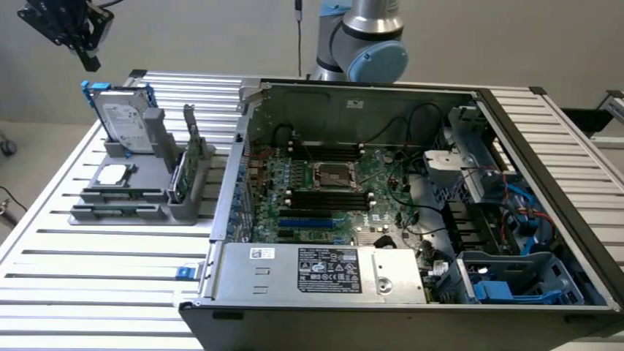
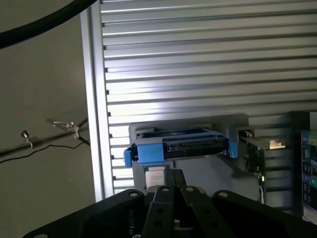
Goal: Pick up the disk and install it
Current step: 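Reach for the disk, then pick up the disk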
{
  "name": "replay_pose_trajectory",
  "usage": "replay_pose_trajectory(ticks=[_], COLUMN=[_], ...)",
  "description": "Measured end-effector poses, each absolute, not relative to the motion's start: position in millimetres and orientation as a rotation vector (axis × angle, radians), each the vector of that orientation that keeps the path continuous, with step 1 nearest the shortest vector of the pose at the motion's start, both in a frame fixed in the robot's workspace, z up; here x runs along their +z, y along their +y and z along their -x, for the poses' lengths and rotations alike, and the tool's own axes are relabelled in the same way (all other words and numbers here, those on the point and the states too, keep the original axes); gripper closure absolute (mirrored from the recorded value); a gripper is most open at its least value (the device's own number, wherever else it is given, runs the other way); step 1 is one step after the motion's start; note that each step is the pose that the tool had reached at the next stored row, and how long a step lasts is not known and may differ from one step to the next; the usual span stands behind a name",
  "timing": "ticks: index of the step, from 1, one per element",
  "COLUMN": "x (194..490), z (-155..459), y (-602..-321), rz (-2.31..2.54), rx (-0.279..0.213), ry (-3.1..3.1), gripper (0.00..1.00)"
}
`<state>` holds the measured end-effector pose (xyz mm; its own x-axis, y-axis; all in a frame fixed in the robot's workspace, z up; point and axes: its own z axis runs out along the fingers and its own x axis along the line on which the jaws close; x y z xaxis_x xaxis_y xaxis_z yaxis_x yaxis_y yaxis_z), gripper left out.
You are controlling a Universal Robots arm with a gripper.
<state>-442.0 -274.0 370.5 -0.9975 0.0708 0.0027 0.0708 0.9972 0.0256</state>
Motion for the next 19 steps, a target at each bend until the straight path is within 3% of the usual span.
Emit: replay_pose_trajectory(ticks=[19], x=[370.4], z=[444.0], y=[-271.9], rz=[0.084], rx=[-0.04], ry=[-3.137], gripper=[0.89])
